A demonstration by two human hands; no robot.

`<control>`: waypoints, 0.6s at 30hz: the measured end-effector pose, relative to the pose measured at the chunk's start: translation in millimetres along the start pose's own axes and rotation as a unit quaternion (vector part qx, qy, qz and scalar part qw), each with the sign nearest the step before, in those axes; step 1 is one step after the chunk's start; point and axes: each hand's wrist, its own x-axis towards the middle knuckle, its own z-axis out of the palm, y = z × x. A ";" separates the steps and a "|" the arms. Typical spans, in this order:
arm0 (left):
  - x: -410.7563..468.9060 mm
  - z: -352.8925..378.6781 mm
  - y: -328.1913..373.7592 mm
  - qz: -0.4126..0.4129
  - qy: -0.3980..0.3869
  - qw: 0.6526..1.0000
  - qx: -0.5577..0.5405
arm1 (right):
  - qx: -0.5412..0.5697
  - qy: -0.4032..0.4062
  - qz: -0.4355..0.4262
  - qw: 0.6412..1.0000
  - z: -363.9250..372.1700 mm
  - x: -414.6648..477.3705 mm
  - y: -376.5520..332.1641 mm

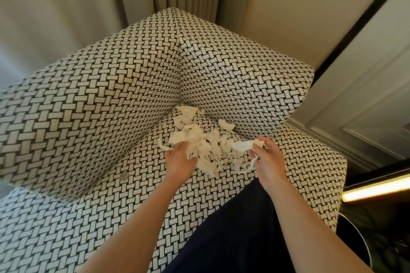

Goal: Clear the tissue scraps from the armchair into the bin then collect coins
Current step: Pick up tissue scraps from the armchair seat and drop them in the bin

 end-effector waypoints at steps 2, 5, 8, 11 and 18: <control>-1.9 -2.6 4.5 -0.025 0.018 0.998 -0.057 | 0.005 -0.006 0.004 1.000 -0.8 -1.6 -1.3; -8.2 -8.3 17.2 -0.053 0.021 0.976 -0.209 | 0.029 -0.017 0.018 0.999 -4.4 -4.5 -5.6; -18.6 -13.3 35.7 -0.058 0.018 0.948 -0.311 | 0.060 -0.029 0.030 0.997 -11.7 -7.7 -10.5; -26.4 -10.2 55.2 -0.035 0.003 0.930 -0.365 | 0.101 -0.019 0.039 0.994 -26.7 -9.8 -20.8; -50.4 19.8 120.1 0.015 -0.076 0.909 -0.409 | 0.202 0.075 0.044 0.976 -109.0 -6.6 -46.5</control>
